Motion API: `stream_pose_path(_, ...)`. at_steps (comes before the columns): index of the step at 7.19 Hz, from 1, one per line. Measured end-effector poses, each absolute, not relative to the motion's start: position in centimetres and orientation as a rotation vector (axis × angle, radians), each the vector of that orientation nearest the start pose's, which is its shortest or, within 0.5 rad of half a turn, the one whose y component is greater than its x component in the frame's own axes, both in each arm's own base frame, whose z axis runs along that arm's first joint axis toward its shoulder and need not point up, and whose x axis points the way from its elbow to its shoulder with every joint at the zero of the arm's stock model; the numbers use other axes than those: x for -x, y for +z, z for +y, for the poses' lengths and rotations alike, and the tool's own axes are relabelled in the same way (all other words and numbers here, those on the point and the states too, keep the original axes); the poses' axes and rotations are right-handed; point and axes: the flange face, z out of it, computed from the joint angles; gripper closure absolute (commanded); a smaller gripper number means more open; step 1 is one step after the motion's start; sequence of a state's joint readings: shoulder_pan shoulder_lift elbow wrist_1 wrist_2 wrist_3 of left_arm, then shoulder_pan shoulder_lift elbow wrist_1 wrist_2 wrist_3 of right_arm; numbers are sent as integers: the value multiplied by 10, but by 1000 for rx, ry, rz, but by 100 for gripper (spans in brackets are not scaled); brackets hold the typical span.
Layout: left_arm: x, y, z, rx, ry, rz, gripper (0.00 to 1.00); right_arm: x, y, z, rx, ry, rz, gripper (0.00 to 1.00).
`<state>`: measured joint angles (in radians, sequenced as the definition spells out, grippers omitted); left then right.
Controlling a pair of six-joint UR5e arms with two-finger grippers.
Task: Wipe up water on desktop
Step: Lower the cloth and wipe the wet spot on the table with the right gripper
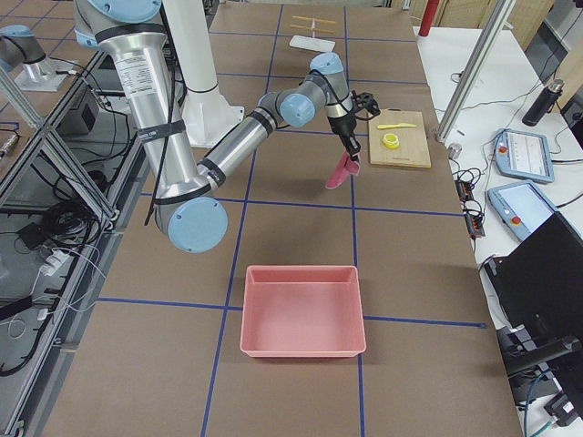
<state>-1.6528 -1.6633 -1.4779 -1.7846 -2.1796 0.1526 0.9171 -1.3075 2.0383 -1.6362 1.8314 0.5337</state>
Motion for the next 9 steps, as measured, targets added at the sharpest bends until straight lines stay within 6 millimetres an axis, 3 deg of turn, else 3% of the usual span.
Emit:
stream_pose_path(3,114,662,-520,-239,102,655,2,303,359,-470,-282,-172,-438,100)
stream_pose_path(5,114,662,-518,-238,101,659,2,356,368,-482,-246,-145,-372,100)
stream_pose_path(7,114,661,-518,-239,101,660,2,429,340,-487,-241,-64,-413,100)
stream_pose_path(9,114,661,-518,-241,102,660,2,496,299,-461,-247,36,-546,100)
